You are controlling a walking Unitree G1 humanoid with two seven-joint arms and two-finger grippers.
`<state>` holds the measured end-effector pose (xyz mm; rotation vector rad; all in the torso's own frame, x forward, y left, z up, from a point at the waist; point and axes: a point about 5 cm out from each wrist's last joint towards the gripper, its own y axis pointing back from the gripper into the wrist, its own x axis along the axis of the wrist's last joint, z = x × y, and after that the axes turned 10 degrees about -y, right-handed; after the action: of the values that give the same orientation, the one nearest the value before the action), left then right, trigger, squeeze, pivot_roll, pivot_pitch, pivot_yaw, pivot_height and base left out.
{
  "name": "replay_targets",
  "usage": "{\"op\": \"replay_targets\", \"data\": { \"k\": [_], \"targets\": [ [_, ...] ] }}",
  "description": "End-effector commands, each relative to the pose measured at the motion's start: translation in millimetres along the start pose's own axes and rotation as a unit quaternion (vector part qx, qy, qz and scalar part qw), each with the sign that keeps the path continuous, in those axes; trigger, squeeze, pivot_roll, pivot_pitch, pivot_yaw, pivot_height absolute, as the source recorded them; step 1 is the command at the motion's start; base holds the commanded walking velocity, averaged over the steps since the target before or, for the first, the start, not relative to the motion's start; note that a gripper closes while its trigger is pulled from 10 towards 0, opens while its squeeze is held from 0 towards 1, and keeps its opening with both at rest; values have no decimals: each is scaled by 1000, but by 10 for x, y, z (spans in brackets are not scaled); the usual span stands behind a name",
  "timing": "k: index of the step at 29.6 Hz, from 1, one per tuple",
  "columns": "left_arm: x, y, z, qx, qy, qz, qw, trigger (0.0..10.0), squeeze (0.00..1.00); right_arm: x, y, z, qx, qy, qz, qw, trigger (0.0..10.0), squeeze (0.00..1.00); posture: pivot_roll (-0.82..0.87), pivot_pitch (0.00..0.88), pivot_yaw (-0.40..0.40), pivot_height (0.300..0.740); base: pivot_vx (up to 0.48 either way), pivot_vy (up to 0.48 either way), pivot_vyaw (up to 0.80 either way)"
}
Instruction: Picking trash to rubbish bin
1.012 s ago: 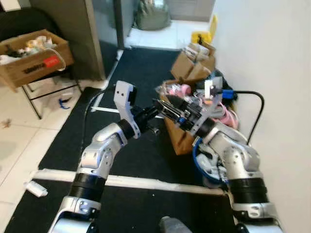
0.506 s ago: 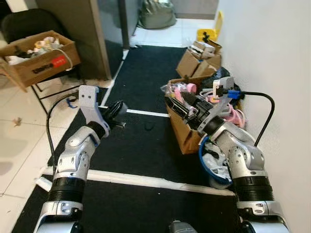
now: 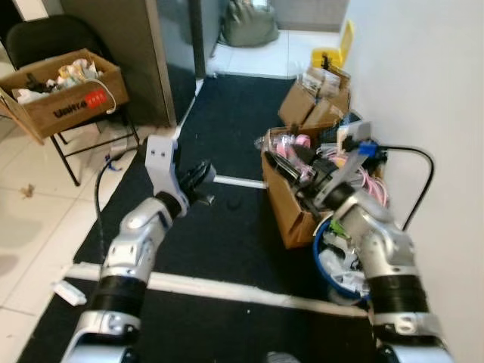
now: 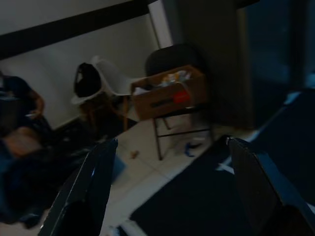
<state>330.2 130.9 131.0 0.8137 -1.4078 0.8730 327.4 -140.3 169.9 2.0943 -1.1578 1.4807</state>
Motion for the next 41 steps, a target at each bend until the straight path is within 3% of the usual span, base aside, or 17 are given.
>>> {"op": "replay_targets", "data": {
  "k": [1, 16, 41],
  "targets": [
    [-33, 6, -6, -1, -6, -9, 1000, 10000, 0, -32, -4, -5, 2, 2, -7, 1000, 10000, 0, -84, 0, 30, 740, 319, 0, 0],
    [-28, -26, 41, -15, -13, -3, 1000, 10000, 0, -40, -14, -6, 7, 8, -11, 1000, 10000, 0, -80, 0, 23, 740, 333, 0, 0],
    [4, -26, 9, -11, -26, 4, 1000, 10000, 0, -41, -18, -2, 8, 14, -15, 1000, 10000, 0, -80, 0, 28, 740, 480, 0, 0]
  ]
}}
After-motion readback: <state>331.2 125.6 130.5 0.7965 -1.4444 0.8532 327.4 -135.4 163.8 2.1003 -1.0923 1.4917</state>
